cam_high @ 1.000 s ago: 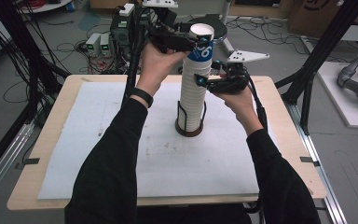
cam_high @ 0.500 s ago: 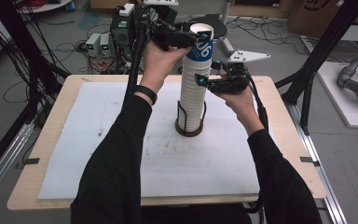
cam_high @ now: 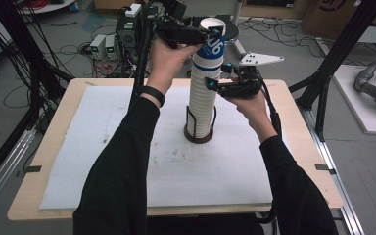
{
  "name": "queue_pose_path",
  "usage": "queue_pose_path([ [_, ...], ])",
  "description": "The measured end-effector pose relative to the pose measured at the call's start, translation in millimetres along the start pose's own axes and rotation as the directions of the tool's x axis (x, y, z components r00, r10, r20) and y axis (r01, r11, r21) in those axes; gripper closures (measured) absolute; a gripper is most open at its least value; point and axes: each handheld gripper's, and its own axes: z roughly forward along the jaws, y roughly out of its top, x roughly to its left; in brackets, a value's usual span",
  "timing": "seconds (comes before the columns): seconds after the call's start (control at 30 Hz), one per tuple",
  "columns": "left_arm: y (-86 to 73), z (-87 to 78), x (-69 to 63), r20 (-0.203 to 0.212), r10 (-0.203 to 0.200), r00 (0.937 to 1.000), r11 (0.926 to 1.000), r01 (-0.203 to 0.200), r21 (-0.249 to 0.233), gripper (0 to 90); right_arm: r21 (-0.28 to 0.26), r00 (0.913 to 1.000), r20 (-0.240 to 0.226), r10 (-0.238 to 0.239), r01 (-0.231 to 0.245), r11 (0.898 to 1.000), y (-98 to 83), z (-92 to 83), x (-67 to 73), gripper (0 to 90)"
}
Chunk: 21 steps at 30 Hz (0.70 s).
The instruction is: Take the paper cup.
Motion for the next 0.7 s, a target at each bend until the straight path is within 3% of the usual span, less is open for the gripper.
queue_pose_path([
  [0.4,25.7,-7.5,-9.9,-0.018,0.043,0.9989,0.9978,-0.044,-0.051,29.9,0.003,1.0000,-0.001,-0.003,0.003,1.000,0.3,-1.7,-0.1,20.5],
  [0.7,39.9,-22.2,-14.3,-0.026,0.061,0.9978,0.9936,-0.063,-0.093,29.9,0.001,1.0000,0.001,-0.007,0.007,1.000,0.7,-2.7,0.0,21.3],
])
